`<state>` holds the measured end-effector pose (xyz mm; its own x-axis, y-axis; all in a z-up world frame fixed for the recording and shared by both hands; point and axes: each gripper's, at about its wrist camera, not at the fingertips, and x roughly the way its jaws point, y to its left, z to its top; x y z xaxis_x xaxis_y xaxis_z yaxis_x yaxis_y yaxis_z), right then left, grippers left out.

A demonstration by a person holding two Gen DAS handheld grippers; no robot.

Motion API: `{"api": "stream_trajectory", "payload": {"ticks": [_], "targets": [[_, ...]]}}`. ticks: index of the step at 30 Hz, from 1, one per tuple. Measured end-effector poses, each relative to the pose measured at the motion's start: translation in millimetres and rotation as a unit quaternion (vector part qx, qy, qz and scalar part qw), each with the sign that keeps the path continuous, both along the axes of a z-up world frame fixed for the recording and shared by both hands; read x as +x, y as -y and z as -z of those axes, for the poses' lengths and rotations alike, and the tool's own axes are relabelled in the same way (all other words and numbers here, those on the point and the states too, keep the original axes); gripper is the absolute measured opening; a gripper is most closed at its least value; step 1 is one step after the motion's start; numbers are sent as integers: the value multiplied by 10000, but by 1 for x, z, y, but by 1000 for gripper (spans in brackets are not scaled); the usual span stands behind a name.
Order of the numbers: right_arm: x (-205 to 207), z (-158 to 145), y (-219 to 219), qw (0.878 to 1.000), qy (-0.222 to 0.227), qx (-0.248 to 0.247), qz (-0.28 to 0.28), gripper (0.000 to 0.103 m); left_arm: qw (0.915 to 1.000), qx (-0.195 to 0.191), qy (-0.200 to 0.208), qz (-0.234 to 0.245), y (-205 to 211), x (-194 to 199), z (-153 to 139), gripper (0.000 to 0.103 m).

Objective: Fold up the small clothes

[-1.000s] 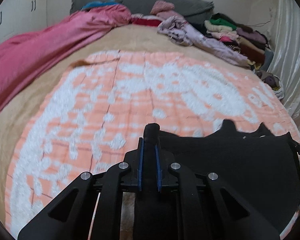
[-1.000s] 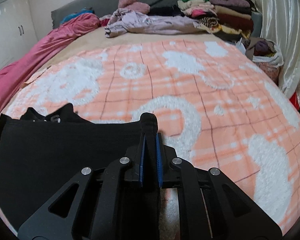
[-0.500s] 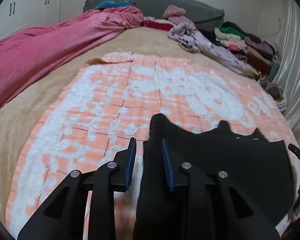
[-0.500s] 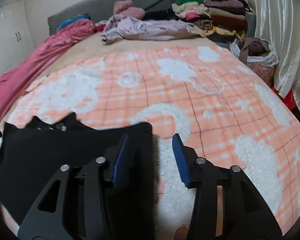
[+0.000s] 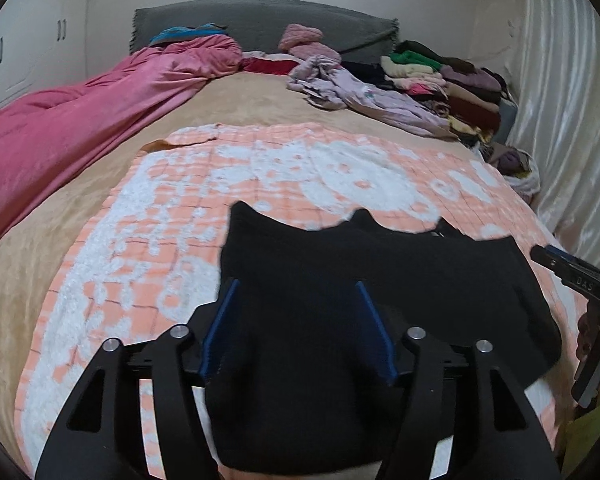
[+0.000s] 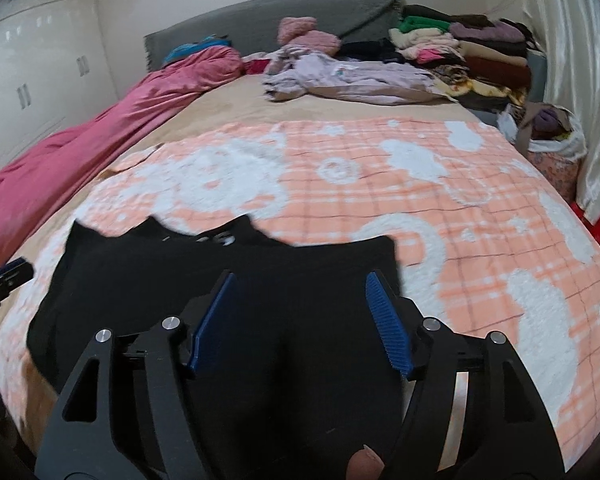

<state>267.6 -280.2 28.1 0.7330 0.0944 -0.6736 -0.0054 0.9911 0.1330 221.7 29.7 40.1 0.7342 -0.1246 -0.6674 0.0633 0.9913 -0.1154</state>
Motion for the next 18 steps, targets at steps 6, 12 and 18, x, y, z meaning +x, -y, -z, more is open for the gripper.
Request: {"api": "stream_trajectory", "payload": {"ticks": [6,12,18], "targets": [[-19,2,-36,9987,-28,-139,-489,64,9994,177,-278,125,19,-4,23,61],[-27,20,-60,9958,-332,-407,-753,65,9982,217,-561,30,16,-5,49,62],[-29,52,-45,9943,-851,-482,-421,68,9983,34,-573,45,10,-7,52,64]]}}
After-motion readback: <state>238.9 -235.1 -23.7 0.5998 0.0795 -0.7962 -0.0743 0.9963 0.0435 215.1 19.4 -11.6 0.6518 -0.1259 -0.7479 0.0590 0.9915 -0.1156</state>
